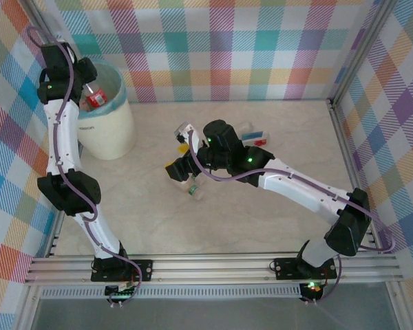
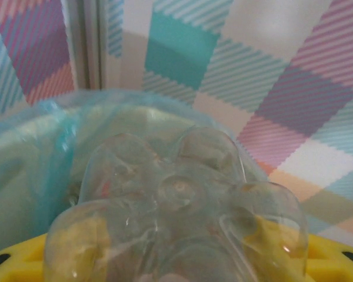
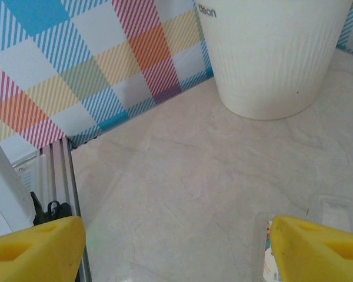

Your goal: Put the plastic bottles in the bin

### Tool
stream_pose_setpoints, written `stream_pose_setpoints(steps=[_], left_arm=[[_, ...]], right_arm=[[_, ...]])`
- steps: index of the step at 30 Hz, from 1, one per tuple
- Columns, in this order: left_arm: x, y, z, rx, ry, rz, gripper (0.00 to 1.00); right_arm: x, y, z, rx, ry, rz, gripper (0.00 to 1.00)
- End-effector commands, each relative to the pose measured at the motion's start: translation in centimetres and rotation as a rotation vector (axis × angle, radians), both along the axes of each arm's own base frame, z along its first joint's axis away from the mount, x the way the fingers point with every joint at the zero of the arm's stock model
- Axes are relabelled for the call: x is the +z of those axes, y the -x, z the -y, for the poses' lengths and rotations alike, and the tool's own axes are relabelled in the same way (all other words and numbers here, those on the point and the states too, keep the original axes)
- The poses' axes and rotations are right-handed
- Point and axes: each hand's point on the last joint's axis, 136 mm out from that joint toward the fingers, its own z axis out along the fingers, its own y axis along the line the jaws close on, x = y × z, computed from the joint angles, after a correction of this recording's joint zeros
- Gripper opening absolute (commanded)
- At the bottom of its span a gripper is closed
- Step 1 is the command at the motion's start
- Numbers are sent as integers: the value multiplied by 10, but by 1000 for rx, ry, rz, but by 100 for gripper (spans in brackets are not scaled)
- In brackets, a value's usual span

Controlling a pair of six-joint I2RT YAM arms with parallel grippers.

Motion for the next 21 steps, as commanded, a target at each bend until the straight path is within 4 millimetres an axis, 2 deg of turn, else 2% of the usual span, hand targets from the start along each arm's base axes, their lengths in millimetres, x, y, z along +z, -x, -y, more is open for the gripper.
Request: stream_pose_setpoints(steps=[1, 4, 7, 13, 21], left_arm=[[12, 5, 7, -52, -5, 36, 62], [7, 6, 7, -53, -15, 18, 78], [9, 8, 4, -39, -28, 18, 85], [20, 14, 1, -33, -33, 35, 84], [6, 18, -7, -15, -11, -15, 75]], right_arm=[[5, 4, -4, 24, -11, -15, 82], [3, 4, -5, 27, -7, -22, 82], [5, 4, -7, 30, -9, -22, 82], [8, 5, -9, 35, -19, -29, 82], [7, 8, -7, 37, -16, -39, 81]])
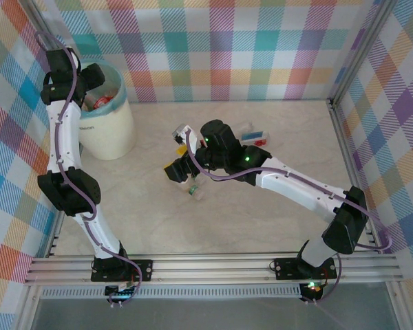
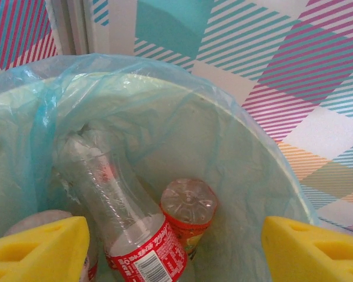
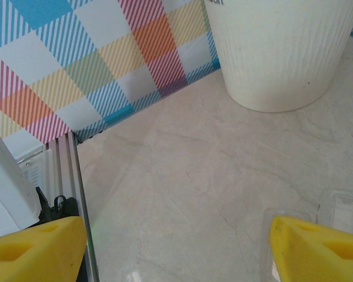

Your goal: Put the plastic bottles in the bin

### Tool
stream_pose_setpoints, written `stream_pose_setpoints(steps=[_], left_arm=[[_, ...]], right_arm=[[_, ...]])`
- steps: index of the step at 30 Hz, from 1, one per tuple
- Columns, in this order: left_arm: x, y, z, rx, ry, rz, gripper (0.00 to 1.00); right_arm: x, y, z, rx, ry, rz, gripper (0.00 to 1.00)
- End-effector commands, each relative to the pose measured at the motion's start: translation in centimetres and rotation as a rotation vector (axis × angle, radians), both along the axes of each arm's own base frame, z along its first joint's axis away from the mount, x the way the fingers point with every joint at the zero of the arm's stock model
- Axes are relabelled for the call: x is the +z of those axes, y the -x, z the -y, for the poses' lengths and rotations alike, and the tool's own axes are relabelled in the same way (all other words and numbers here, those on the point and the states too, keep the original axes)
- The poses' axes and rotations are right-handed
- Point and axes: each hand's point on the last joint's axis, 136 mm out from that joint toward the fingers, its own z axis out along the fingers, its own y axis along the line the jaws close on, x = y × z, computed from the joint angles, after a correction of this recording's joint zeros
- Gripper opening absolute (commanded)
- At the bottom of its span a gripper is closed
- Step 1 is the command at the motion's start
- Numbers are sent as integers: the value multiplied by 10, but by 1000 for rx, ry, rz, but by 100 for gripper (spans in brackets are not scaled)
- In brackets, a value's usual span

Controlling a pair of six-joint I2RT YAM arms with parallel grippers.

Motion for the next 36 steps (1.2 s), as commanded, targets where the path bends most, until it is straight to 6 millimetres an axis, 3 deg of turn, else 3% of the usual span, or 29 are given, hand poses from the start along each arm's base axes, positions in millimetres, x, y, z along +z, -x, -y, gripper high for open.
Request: stream_pose_setpoints(steps=[1, 5, 9, 13, 18, 25, 29, 33, 36], left_arm=[[27, 18, -7, 14, 0, 40, 75], [34, 24, -2, -11, 22, 46, 73], [59, 40, 16, -72, 61, 91, 73], [85, 66, 44, -153, 116, 140, 72], [93, 101, 92, -265, 86, 164, 72], [61, 152, 162, -451, 88, 107, 72], [34, 187, 198, -591, 110, 61, 73], [5, 214, 213, -651, 130, 0, 74], [-14, 227, 213, -643, 144, -45, 75]], right_arm=[[12, 6, -2, 16, -25, -12, 81], [11, 3, 1, -7, -9, -15, 81], [3, -16, 13, -117, 79, -4, 82], [-20, -41, 36, -217, 170, -45, 84], [-53, -48, 48, -197, 261, -121, 84], [-100, -47, 43, -158, 361, -191, 77], [-124, -64, 45, -226, 427, -197, 75], [-145, -86, 44, -271, 466, -219, 79], [-158, -100, 39, -286, 481, -231, 81]])
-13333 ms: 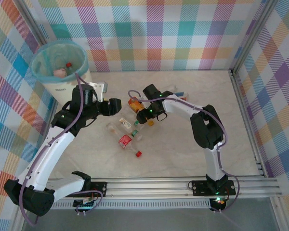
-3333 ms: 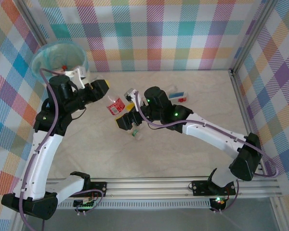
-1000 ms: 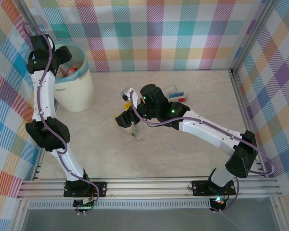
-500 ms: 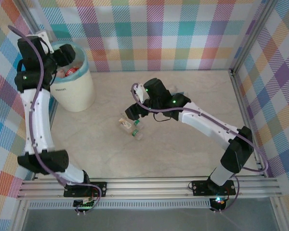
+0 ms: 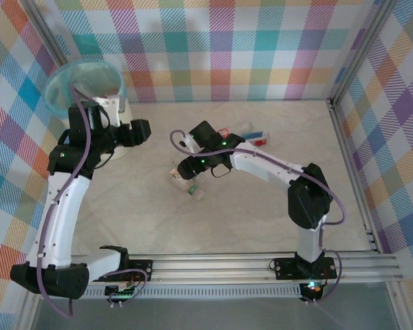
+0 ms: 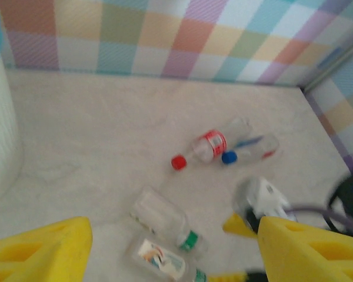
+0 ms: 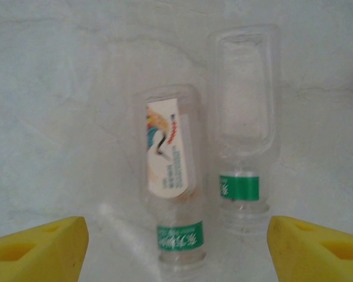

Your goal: Put the plastic bottles in the bin

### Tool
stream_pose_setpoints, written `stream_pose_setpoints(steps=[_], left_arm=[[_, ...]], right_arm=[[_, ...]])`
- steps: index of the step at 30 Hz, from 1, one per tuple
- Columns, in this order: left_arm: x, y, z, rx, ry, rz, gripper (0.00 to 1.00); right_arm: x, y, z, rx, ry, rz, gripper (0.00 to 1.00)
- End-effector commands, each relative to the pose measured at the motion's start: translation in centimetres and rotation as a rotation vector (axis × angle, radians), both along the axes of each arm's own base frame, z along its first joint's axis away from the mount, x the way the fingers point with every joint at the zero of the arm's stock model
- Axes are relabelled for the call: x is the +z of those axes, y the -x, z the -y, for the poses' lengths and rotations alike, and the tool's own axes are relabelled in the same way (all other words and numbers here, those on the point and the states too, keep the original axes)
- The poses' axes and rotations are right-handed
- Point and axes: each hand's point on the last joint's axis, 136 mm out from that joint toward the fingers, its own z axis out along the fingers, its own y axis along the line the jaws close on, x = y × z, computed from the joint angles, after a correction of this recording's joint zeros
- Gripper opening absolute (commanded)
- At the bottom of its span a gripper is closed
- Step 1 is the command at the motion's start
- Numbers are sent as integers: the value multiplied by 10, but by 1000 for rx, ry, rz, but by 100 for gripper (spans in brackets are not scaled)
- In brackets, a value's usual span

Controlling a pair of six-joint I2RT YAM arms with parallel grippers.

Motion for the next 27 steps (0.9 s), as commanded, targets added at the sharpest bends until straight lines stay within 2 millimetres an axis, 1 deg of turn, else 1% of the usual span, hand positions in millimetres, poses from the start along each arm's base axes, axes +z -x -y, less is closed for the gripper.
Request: stream_pose_setpoints(steps=[1, 3, 6, 9, 12, 17, 22, 27], left_arm=[[-9, 19, 5, -28, 4, -13, 75], [-18, 25, 2, -13, 2, -31, 75], [-27, 32, -4, 12, -13, -45, 75], [-32, 37, -9, 34, -29, -52, 75], [-34, 41, -10, 39, -31, -48, 76], [-32, 45, -12, 43, -26, -33, 76], [-29, 46, -13, 49, -27, -23, 76], [-25, 48, -14, 54, -27, -16, 76]], right_arm=[[-7, -18, -2, -32, 18, 1, 82], [-16, -24, -7, -29, 31, -14, 83], [-33, -33, -10, -31, 63, -19, 85], [-51, -42, -11, -37, 101, -15, 86], [-63, -49, -12, -45, 116, -23, 86], [-75, -59, -15, -51, 136, -37, 87], [-84, -60, -23, -12, 128, -51, 89], [-93, -65, -24, -4, 144, -48, 88]])
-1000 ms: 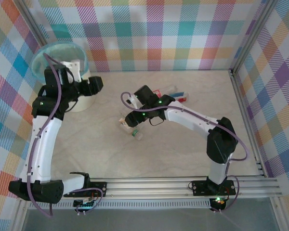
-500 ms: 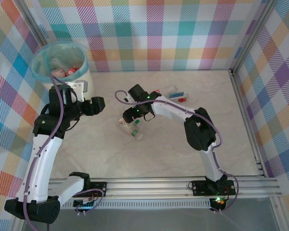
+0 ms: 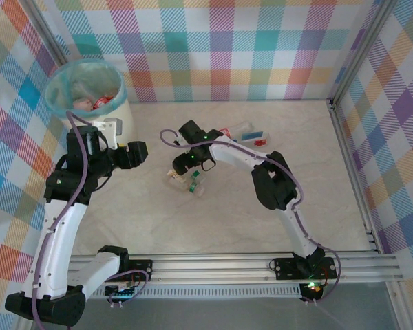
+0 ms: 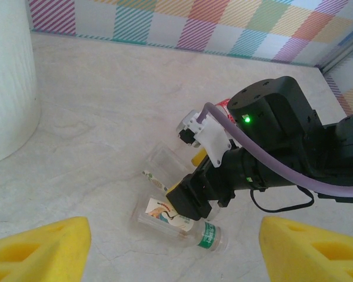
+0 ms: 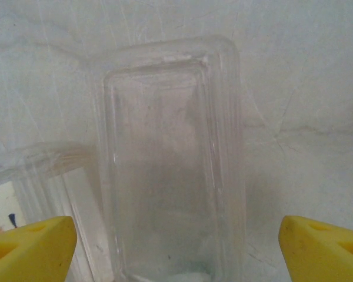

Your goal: Put the plastic bottles in the bin

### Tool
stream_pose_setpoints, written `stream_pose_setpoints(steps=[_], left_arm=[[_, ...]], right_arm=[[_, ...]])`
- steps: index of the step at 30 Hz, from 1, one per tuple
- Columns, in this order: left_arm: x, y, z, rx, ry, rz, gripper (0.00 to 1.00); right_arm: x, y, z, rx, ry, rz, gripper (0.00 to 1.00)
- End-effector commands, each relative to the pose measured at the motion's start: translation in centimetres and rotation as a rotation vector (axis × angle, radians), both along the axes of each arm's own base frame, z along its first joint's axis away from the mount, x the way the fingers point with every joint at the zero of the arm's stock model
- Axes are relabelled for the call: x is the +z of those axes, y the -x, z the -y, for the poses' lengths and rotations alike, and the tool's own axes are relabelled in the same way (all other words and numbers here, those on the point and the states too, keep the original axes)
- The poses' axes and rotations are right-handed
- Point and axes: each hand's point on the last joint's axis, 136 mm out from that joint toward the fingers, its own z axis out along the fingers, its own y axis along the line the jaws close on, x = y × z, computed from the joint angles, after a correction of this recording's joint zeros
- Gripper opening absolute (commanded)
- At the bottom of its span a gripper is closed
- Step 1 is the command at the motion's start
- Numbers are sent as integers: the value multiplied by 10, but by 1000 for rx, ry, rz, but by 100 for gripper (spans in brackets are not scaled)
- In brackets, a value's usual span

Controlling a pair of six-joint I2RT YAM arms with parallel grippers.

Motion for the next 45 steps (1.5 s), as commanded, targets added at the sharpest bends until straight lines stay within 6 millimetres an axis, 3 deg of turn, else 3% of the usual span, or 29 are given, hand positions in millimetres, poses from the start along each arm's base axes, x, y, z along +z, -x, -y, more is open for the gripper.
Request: stream_pose_setpoints(steps=[1, 10, 17, 23, 30, 38, 45], left_arm=[[5, 4, 0, 2, 1, 16, 76], [4, 2, -1, 14, -1, 5, 76], [4, -1, -1, 23, 8, 2, 76], [5, -6, 1, 48, 61, -22, 76], [5, -20, 33, -45, 251, -37, 82], [-5, -37, 63, -107, 424, -78, 90], [-15, -44, 81, -145, 462, -126, 92]], right_arm=[[-11, -3, 1, 26, 22, -15, 88], [-21, -10, 2, 21, 31, -29, 81], [-7, -9, 5, 27, 22, -11, 67], [41, -5, 7, 22, -55, 53, 62], [99, 10, 12, 14, -191, 117, 62], [165, 49, 6, 62, -463, 99, 61], [205, 82, -1, 163, -656, 68, 62]])
